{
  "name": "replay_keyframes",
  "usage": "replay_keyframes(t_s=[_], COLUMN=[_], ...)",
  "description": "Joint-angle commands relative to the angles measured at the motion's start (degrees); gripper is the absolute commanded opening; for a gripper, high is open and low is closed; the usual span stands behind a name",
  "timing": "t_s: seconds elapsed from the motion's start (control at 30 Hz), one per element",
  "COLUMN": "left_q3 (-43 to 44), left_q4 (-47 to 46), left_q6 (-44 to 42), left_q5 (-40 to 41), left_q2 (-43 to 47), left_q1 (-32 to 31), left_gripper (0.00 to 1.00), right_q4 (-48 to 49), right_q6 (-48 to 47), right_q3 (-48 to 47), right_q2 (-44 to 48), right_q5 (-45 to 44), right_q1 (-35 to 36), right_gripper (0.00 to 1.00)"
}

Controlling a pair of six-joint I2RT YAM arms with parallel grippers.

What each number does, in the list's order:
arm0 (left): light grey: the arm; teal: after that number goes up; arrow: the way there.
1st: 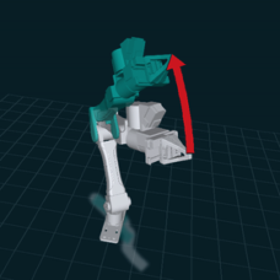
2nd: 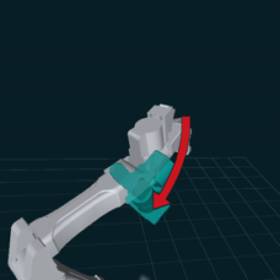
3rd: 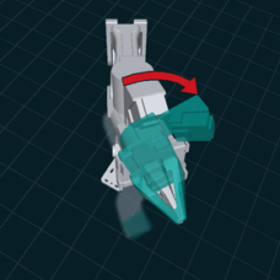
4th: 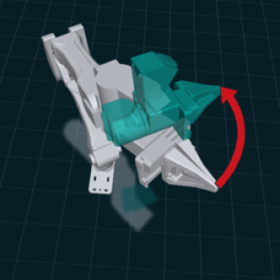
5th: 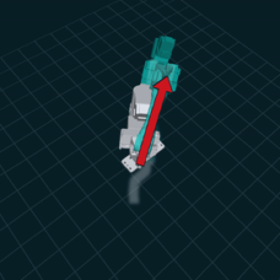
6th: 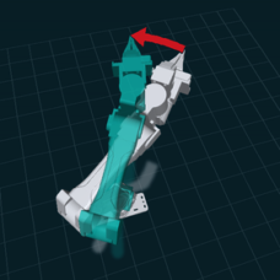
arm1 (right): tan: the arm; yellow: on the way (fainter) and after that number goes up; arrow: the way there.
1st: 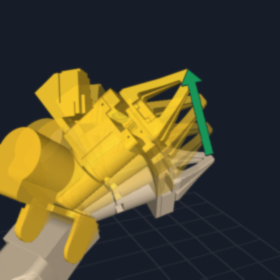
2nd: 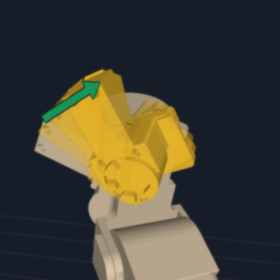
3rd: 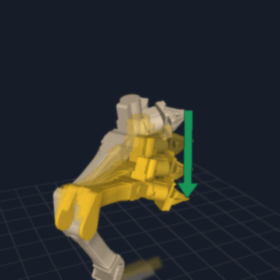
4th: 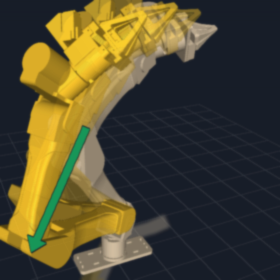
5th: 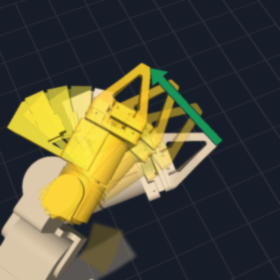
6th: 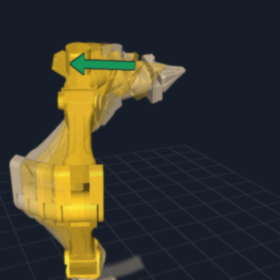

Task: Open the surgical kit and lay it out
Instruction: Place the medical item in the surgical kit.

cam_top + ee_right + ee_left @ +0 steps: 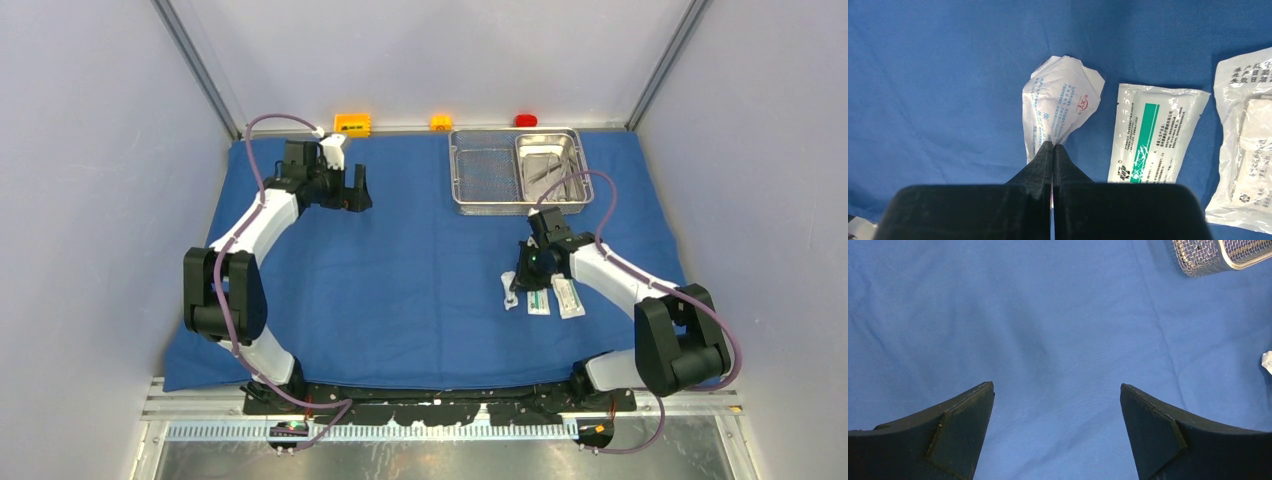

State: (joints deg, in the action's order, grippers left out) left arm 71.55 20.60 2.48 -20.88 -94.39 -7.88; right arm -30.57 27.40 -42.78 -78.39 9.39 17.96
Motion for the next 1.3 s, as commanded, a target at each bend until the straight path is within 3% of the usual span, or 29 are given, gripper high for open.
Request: replay_keyframes(t_s=[0.0, 0.87, 1.03, 1.13, 1.27], left_q3=[-0.1, -0.4, -0.5, -0.1, 0.6], left_q4=[-0.5, 0.7, 0.7, 0.6, 0.9], left_q6=[-0.1, -0.6, -0.9, -0.9, -0.7], left_q5=[-0.9, -0.6, -0.5, -0.5, -0.6], left_q2=[1.3, 2.6, 2.6, 2.3, 1.8], left_q1=[-0.2, -0.2, -0.2, -0.2, -0.2], left_gripper=[1.0, 1.0, 1.0, 1.0, 1.0], right_q4=[1.2, -4.3, -5.6, -6.2, -6.6], right_q6=[-1.6, -4.6, -6.3, -6.8, -6.5], right_q3=[0.7, -4.7, -7.2, -6.9, -6.8], right_q2=[0.9, 3.4, 4.5, 4.9, 4.3], right_q5=[1.8, -3.0, -2.0, -1.3, 0.2], right_q1=[0.3, 0.4, 0.4, 0.3, 0.7], right_gripper=[0.03, 0.3, 0.28, 0.14, 0.07])
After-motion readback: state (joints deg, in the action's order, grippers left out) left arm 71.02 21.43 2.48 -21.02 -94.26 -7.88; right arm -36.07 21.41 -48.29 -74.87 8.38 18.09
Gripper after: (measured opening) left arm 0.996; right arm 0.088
